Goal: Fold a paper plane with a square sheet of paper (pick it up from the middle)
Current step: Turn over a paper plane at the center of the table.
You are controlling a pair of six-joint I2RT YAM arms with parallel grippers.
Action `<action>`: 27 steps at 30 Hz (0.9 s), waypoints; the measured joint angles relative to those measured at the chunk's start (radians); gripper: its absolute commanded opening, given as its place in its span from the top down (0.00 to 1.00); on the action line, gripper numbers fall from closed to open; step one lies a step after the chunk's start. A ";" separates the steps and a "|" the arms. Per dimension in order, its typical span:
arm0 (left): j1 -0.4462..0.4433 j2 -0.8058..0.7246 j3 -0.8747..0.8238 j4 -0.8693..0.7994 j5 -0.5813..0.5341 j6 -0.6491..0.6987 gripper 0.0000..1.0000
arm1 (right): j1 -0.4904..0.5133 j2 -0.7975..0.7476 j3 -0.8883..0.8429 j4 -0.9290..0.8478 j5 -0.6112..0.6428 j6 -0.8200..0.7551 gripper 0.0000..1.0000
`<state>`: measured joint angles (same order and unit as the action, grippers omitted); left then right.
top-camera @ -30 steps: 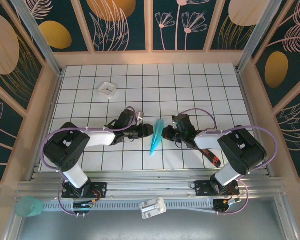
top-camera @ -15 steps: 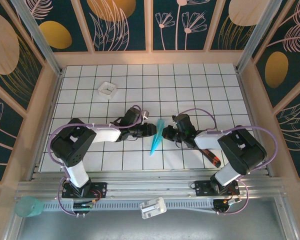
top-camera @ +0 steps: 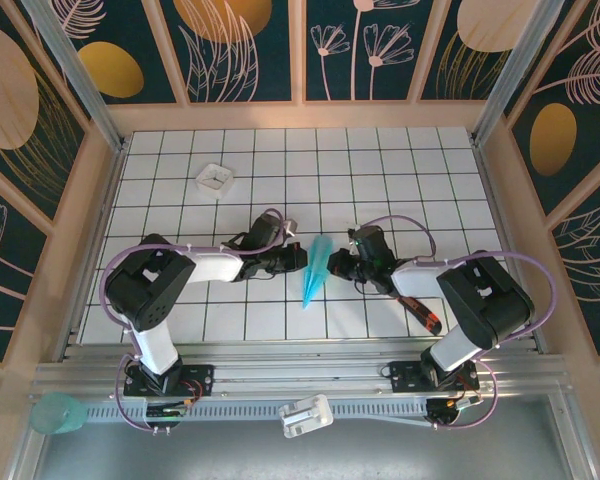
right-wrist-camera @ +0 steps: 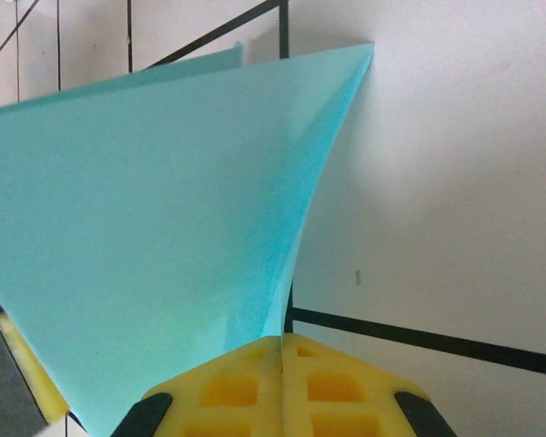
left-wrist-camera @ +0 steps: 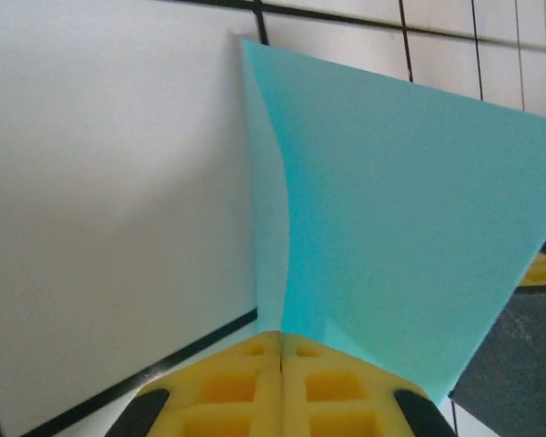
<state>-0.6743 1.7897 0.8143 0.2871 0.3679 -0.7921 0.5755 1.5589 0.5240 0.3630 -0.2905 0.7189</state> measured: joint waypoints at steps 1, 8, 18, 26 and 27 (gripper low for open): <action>0.010 -0.009 -0.017 0.010 -0.010 -0.010 1.00 | -0.009 0.000 0.000 -0.001 -0.008 -0.005 1.00; 0.044 -0.043 -0.129 0.101 -0.055 -0.116 1.00 | -0.062 0.032 0.024 0.000 -0.077 -0.032 1.00; 0.044 -0.071 -0.201 0.222 -0.089 -0.237 0.84 | -0.092 0.118 0.094 -0.001 -0.146 -0.080 0.94; 0.044 -0.072 -0.200 0.239 -0.089 -0.242 0.65 | -0.110 0.119 0.125 -0.010 -0.161 -0.107 0.78; 0.045 -0.074 -0.200 0.236 -0.089 -0.238 0.64 | -0.111 0.119 0.128 -0.014 -0.161 -0.111 0.77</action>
<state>-0.6296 1.7153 0.6144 0.5232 0.2790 -1.0306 0.4641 1.6775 0.6521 0.3489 -0.4511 0.6075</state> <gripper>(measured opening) 0.342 0.209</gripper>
